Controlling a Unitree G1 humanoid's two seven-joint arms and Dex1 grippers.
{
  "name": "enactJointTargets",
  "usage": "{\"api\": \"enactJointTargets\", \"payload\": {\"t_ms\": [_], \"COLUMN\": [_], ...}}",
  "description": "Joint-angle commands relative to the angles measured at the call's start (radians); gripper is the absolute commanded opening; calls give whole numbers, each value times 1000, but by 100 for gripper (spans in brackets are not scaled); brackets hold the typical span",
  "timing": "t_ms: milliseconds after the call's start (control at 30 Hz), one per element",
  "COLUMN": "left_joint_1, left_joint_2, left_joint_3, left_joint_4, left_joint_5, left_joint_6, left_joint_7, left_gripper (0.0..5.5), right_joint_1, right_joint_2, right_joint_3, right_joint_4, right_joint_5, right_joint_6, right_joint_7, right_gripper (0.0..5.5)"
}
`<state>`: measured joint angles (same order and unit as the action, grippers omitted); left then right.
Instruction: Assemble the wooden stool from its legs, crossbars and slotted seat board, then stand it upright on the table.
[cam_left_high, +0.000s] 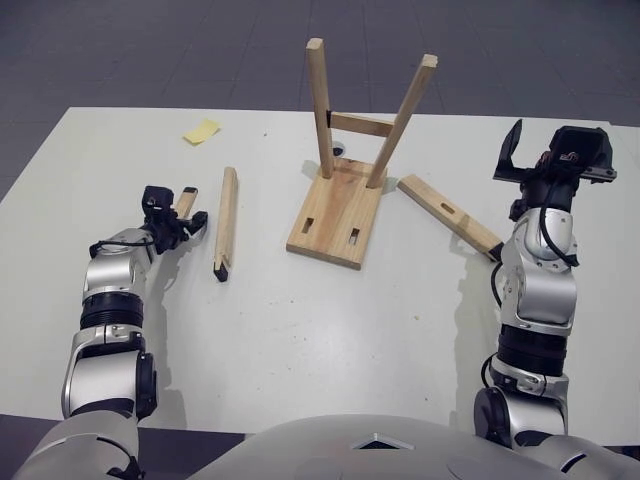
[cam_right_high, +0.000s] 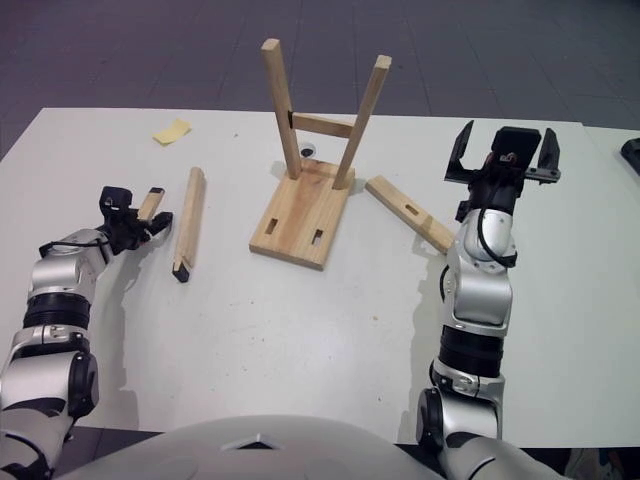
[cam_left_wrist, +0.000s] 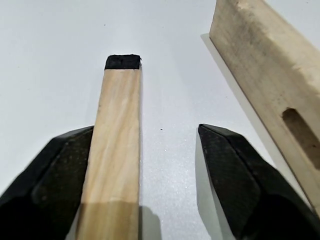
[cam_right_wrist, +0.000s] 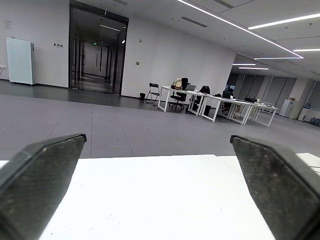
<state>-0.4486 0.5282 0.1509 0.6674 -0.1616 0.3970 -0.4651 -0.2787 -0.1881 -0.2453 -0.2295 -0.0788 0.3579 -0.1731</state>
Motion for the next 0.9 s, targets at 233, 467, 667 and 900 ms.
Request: {"api": "enactJointTargets", "payload": {"t_ms": [233,467,667,900], "left_joint_1": [107,118,87,78], "left_joint_2": [2,4,-44,-167], "left_joint_3": [-51,-38,118,84], "left_joint_4": [63,44,-173,-712], "left_joint_5": [50,46,-87,-197], "left_joint_6": [68,32,-131,-215], "left_joint_7": [25,49,93,101], "left_gripper": [203,127,127,127], "right_joint_1": [-31,-38,-62,-194], "right_joint_2": [18,23,39,73], "right_joint_3": [-12,-23,-63,-194], "right_joint_4": [-45,-39,-42,-178], "right_joint_5": [13,21,104,604], "right_joint_6": [26,36,75,274], "right_joint_7": [-16,-21,0,140], "right_gripper": [540,540,540,540]}}
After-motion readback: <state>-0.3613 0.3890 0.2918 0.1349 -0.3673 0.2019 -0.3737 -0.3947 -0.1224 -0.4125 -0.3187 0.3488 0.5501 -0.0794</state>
